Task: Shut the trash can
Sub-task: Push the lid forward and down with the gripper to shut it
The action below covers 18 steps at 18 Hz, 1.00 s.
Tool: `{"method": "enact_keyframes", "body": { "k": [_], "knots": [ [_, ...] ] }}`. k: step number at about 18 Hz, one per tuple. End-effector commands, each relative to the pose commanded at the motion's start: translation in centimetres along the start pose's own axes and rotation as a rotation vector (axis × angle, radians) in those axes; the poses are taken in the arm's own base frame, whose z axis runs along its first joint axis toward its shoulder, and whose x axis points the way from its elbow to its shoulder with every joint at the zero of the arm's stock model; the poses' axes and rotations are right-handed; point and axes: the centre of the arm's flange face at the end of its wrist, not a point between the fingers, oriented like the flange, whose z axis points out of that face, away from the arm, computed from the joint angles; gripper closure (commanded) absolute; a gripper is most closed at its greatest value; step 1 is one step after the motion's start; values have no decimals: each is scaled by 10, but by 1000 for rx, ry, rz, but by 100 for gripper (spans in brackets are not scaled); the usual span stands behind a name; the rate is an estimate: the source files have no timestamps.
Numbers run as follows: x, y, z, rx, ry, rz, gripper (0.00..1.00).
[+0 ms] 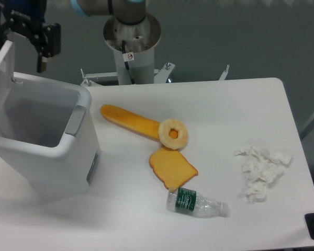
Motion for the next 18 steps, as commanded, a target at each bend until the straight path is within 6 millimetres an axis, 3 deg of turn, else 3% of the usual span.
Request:
{"method": "enact_keyframes", "body": {
  "k": [6,10,18],
  "knots": [
    [-36,-4,37,-48,-22,-43,0],
    [-59,-2,45,-60,-46,-72,0],
    [-95,-1,84,-116,-59,-107,0]
  ]
}}
